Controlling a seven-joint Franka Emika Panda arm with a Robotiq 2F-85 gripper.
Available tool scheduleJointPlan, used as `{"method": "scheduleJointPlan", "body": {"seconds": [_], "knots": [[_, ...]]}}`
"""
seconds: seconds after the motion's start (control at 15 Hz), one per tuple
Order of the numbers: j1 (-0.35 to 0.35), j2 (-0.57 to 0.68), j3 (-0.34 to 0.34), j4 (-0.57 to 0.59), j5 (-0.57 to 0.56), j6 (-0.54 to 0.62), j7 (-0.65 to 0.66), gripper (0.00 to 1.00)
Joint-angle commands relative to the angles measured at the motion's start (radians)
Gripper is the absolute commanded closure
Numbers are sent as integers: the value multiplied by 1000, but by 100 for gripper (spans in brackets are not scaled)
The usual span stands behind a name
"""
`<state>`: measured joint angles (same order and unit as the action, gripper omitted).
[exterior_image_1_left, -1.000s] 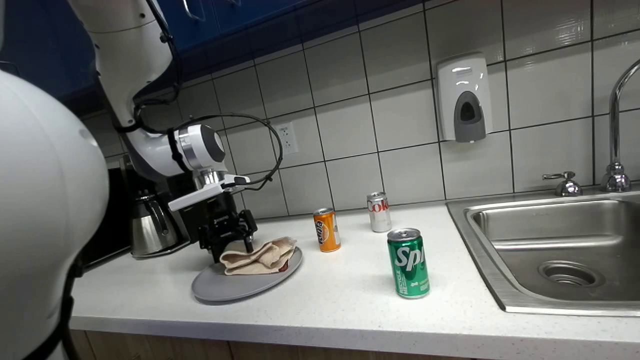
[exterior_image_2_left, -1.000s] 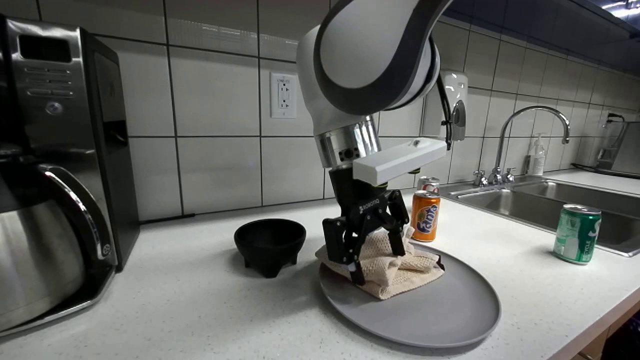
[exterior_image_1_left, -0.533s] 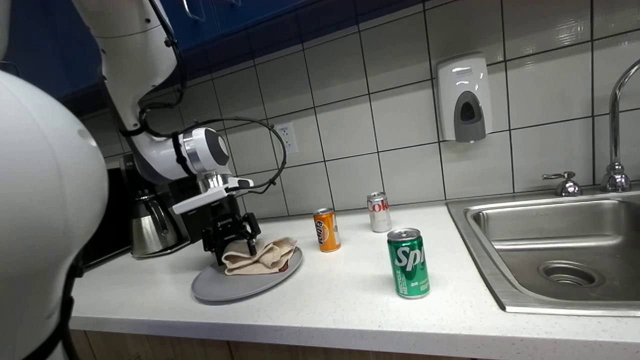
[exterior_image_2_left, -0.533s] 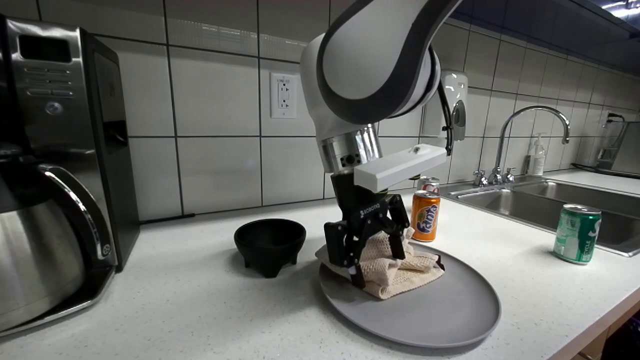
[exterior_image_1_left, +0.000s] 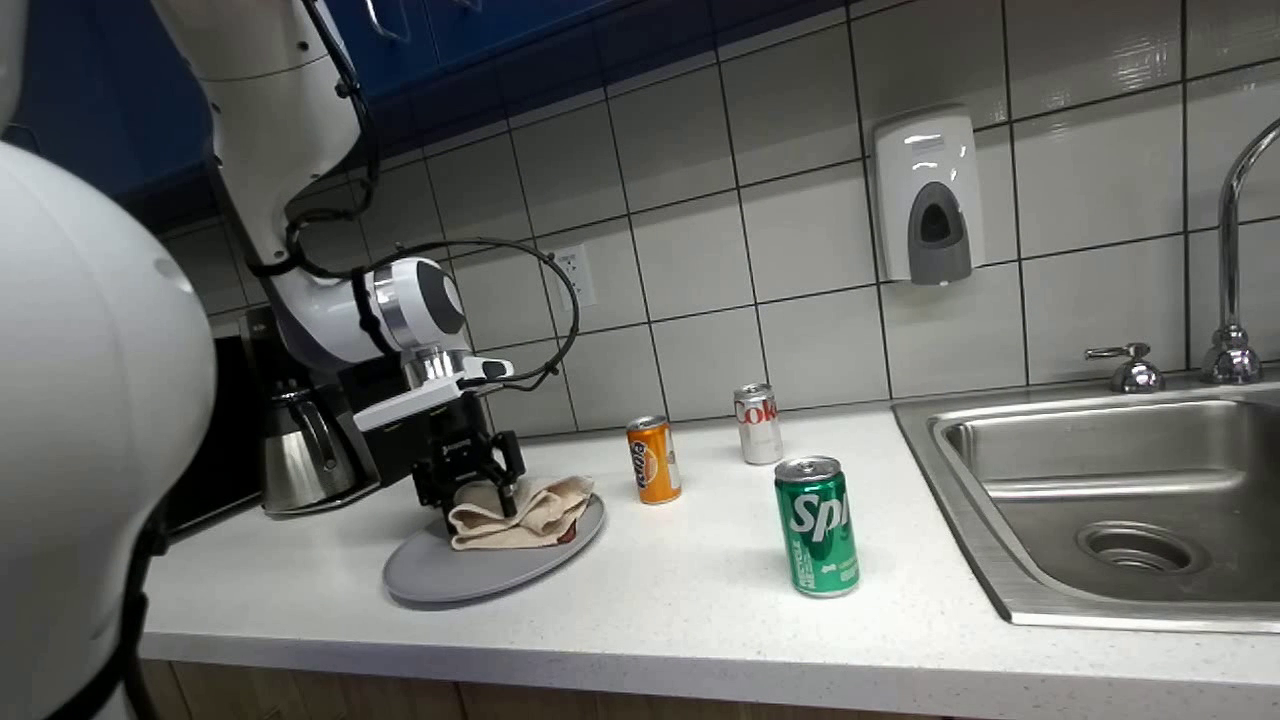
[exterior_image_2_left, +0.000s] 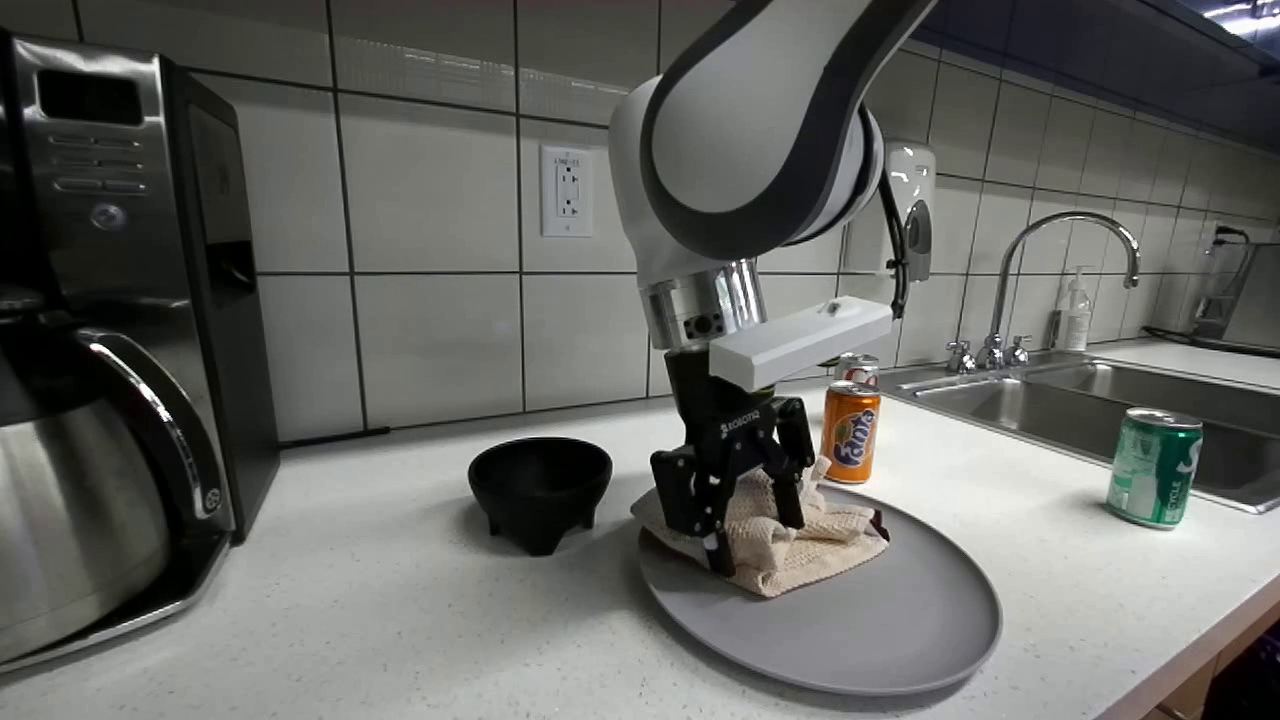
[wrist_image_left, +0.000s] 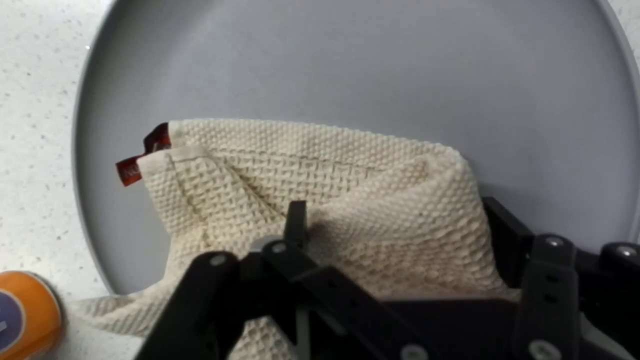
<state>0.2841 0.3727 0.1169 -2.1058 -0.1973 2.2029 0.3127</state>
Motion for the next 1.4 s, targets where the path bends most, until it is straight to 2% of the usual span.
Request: {"method": "scheduleJointPlan", "body": {"seconds": [0.0,0.33,0.47,0.93,1.33], "knots": [[-12,0,4,-1,21,18,-17,47],[-13,-3,5,-1,25,20,-21,87],[-14,-5,5,-3,25,23,-20,99],[-12,-37,7,-18,29,25,-11,98],[0,-125,35,-51,72,22,-1,98]]}}
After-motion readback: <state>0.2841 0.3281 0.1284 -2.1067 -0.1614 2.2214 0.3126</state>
